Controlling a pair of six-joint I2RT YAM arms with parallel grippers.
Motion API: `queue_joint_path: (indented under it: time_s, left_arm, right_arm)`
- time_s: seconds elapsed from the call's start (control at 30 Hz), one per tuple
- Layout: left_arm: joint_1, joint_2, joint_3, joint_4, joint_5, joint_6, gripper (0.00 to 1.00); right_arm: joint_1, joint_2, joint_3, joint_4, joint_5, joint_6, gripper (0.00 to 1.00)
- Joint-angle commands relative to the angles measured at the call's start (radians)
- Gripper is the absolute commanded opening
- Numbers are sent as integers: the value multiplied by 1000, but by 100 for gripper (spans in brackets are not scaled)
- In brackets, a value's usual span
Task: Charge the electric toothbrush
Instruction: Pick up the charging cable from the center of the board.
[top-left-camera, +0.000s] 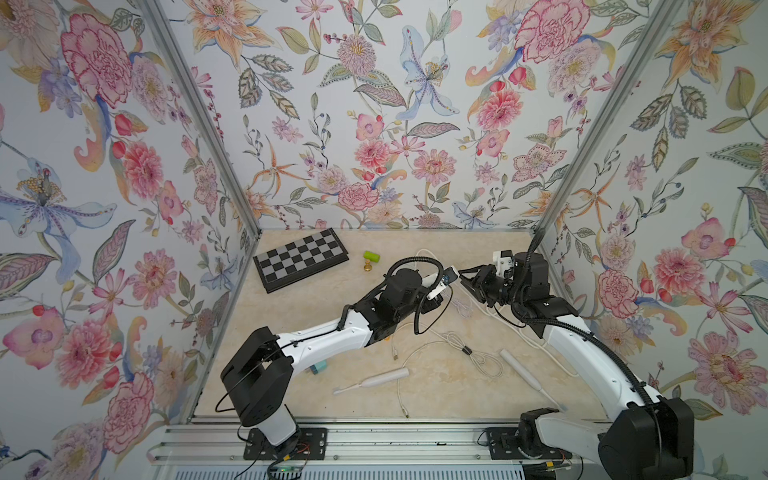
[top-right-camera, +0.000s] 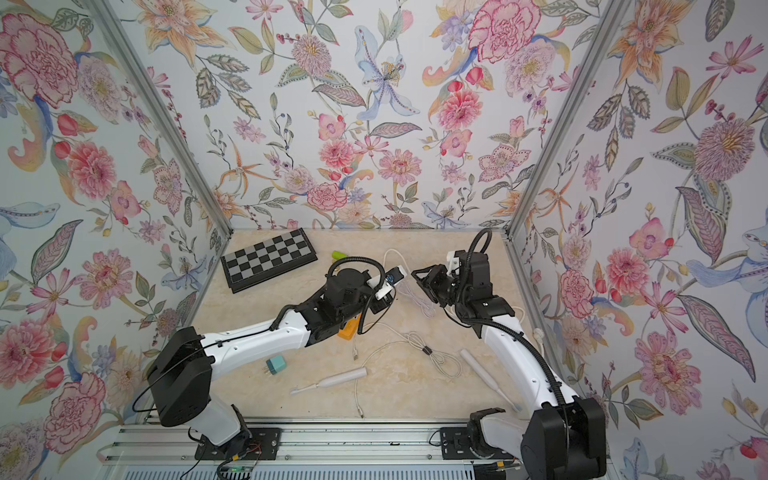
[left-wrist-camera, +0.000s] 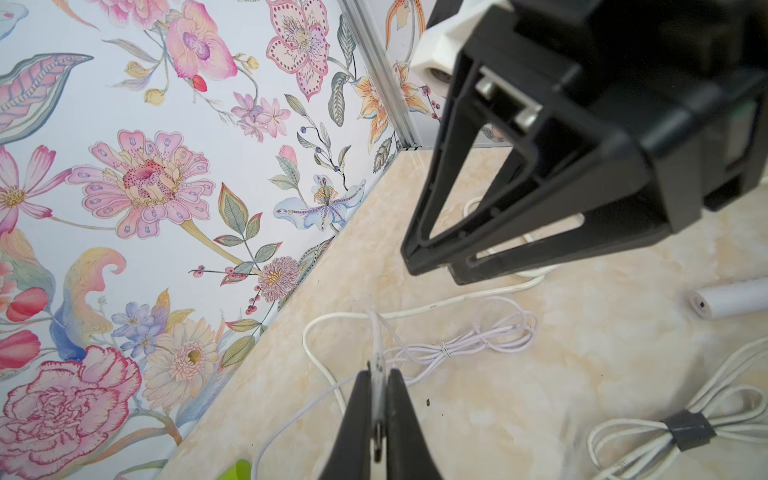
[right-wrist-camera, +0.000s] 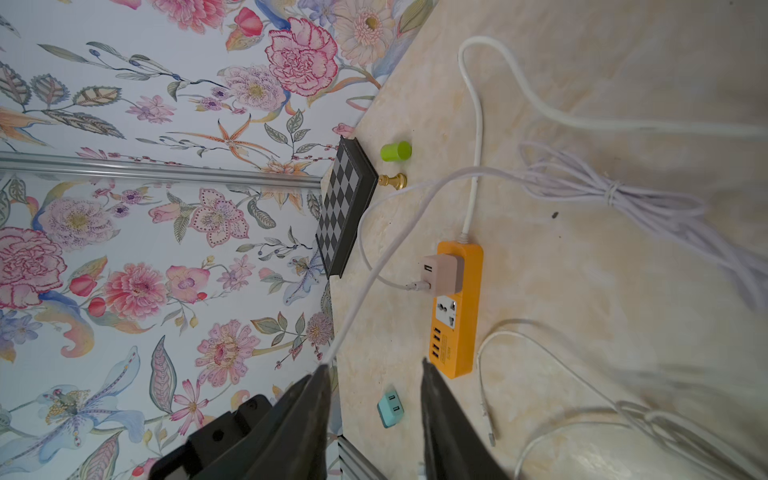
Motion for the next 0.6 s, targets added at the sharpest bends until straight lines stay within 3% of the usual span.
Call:
queue_joint_path:
  time_s: [0.0, 0.13, 0.27, 0.33, 0.43, 0.57]
  left_arm:
    - [74, -48, 70, -160, 141, -268, 0]
    - [197, -81, 88, -219, 379, -496, 0]
    - [222, -80, 142, -308, 453, -548, 0]
    - [226, -77, 161, -327, 473, -568, 0]
    - [228, -69, 190, -361, 502, -581, 0]
    - [228, -81, 197, -378, 541, -583, 0]
  right_arm:
    - [26, -85, -3, 74, 86, -454, 39]
    - [102, -153, -79, 189, 110, -855, 41]
    - [233, -160, -145, 265, 122, -1251, 43]
    - [320, -163, -198, 345, 228, -1441, 44]
    - [340, -143, -273, 512, 266, -1571, 45]
    - [342, -103, -269, 547, 283, -1677, 46]
